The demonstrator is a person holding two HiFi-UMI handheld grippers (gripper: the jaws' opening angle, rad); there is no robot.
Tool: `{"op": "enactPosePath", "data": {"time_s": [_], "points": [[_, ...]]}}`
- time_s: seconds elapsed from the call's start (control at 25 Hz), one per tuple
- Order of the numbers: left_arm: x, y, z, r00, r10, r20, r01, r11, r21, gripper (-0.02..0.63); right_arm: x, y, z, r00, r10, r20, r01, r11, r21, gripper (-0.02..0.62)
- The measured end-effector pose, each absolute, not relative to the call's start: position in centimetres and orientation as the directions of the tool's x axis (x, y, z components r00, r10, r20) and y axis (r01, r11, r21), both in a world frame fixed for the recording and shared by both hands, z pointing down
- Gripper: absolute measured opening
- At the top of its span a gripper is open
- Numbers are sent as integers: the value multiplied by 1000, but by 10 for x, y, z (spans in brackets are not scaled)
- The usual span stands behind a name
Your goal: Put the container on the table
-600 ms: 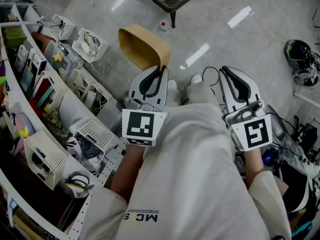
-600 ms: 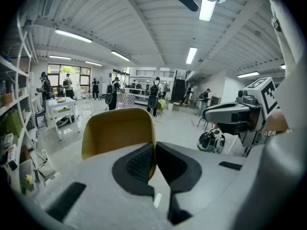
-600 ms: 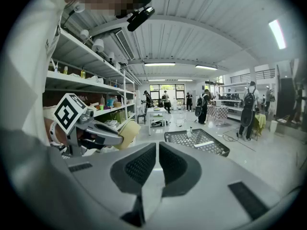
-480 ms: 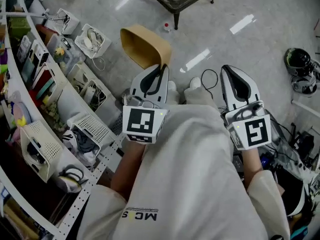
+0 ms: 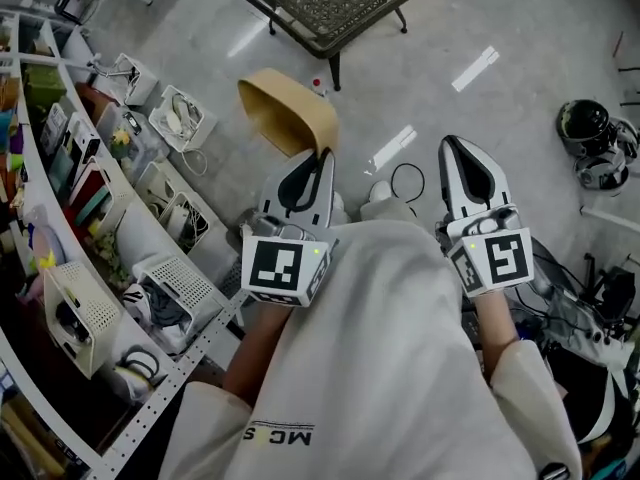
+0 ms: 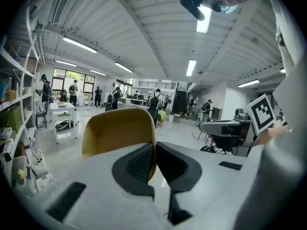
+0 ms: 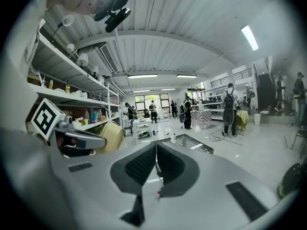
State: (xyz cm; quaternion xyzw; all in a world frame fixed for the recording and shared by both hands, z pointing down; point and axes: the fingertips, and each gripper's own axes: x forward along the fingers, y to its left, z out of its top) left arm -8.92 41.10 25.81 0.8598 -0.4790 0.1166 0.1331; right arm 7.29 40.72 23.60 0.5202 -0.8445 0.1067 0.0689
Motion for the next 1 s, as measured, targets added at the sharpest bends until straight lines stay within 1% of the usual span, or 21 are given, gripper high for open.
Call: {"op": "enactPosePath", "data": {"time_s": [0.28, 0.4, 0.48, 0.8, 1.0], "points": [[-45, 399, 264, 501, -794, 344, -860, -501, 97, 34, 128, 404, 245, -440, -868, 228, -898, 427, -107, 21], [-35, 395, 266, 480, -807, 343, -872, -482, 87, 34, 148, 401, 252, -421, -878, 228, -907, 417, -68, 21], [-32, 392, 264, 466, -816, 343, -880, -467, 84, 34, 156, 398, 255, -424, -876, 230, -905, 416, -83, 21], [-35, 354, 269, 431, -828, 360, -897, -436, 72, 34, 155, 361, 263, -464, -855, 233, -886, 451, -109, 21], [-39, 302, 286, 436, -819, 372, -896, -432, 100, 34, 149, 310, 269, -467, -848, 250, -884, 457, -103, 21]]}}
